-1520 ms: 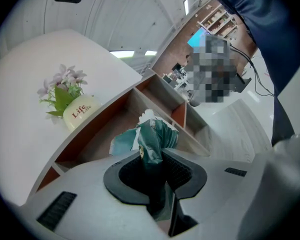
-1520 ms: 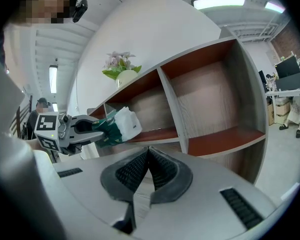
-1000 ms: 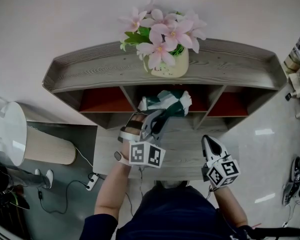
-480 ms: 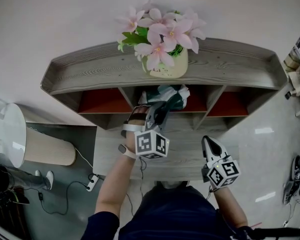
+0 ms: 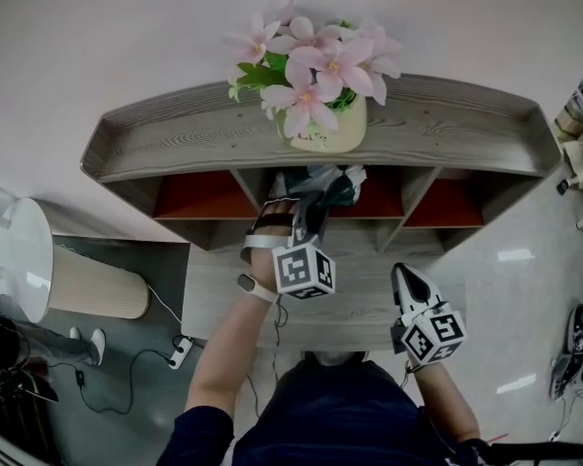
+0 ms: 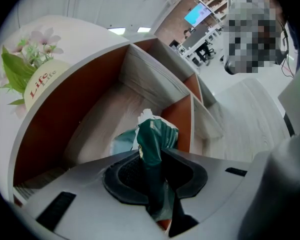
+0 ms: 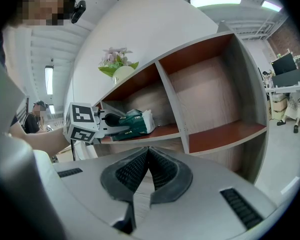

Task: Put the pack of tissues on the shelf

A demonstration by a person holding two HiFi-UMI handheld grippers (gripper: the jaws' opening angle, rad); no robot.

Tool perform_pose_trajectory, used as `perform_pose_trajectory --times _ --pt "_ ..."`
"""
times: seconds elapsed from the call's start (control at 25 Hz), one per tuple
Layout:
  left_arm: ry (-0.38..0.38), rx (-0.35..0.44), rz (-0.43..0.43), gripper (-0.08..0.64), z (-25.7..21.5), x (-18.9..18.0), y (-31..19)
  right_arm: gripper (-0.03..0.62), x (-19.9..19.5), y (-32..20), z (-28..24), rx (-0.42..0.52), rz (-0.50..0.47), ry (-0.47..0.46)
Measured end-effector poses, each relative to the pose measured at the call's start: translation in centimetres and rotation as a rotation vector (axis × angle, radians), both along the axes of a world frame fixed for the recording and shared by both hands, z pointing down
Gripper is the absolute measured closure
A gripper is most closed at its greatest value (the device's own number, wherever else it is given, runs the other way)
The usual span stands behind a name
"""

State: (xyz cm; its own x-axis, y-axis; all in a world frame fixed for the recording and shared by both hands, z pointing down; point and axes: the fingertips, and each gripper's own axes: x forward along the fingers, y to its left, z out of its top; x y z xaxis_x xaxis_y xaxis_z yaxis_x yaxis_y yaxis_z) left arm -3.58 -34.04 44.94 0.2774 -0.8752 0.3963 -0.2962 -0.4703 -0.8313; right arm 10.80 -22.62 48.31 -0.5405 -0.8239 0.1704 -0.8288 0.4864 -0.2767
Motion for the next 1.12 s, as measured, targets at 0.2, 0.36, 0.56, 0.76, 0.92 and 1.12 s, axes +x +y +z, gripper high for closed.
perform_pose_trajectory --times 0.2,0.36,0.56,0.76,0.92,1.12 --pt "-0.019 0.001 -0.017 0.463 0.5 -0.1 -0.6 0.588 -0.1 0.0 0.2 0.0 -0.004 -0.006" --pt "-0.011 -0.009 -0.03 0.459 0.8 -0.2 -0.7 0.588 -0.3 0.6 0.6 -0.014 -0.011 -0.004" --pt "0.007 0.0 -0.062 0.44 0.5 -0.4 -1.1 0.588 -0.4 0.8 0.6 -0.008 -0.012 0.002" --pt "0.029 0.006 -0.083 0.424 0.4 -0.6 -1.0 0.588 -0.4 1.4 0.7 -0.013 -0.009 0.002" --pt "0.077 0.051 -0.097 0.332 -0.6 -1.0 -0.7 0.588 -0.6 1.7 0.7 -0.011 -0.011 0.0" --pt "0.155 0.095 -0.106 0.262 -1.6 -1.6 0.8 0.588 -0.5 2.1 0.5 -0.008 -0.011 0.002"
